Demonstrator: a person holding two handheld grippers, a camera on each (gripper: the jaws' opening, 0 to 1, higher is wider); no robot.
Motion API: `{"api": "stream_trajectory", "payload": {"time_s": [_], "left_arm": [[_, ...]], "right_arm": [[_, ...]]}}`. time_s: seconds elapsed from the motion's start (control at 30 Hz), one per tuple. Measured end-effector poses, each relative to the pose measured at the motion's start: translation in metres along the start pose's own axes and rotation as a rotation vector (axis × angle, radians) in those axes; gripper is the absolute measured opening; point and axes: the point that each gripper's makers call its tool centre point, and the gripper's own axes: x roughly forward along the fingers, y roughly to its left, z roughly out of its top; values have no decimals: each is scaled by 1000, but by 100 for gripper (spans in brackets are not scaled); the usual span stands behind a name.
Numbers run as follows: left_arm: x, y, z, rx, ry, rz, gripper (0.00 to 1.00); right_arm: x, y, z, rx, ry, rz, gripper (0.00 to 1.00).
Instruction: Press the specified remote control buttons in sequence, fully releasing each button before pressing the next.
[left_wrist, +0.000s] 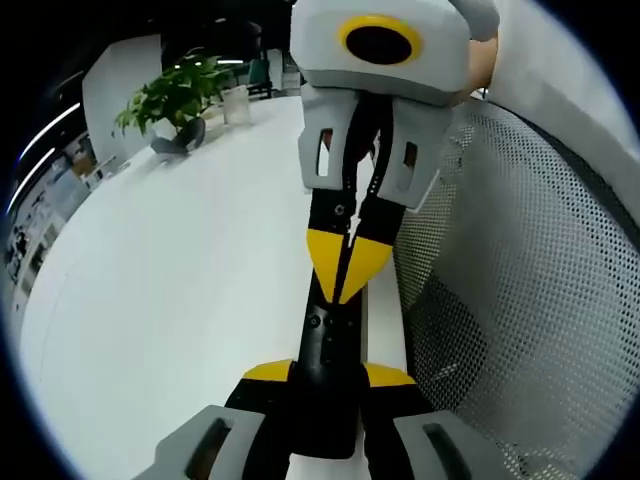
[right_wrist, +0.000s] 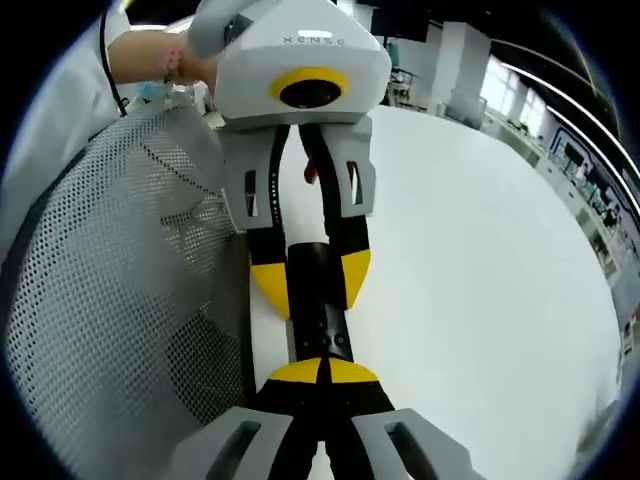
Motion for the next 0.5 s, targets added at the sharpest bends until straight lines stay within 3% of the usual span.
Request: {"api": "stream_trajectory", "payload": {"time_s": [0.17, 0.5], "left_arm": [[0, 0, 0, -2, -2, 2, 23], [1, 1, 2, -5, -10, -1, 23]], "right_arm": [[2, 6, 5, 15, -16, 29, 0], [8, 13, 12, -79, 23, 40, 0]]}}
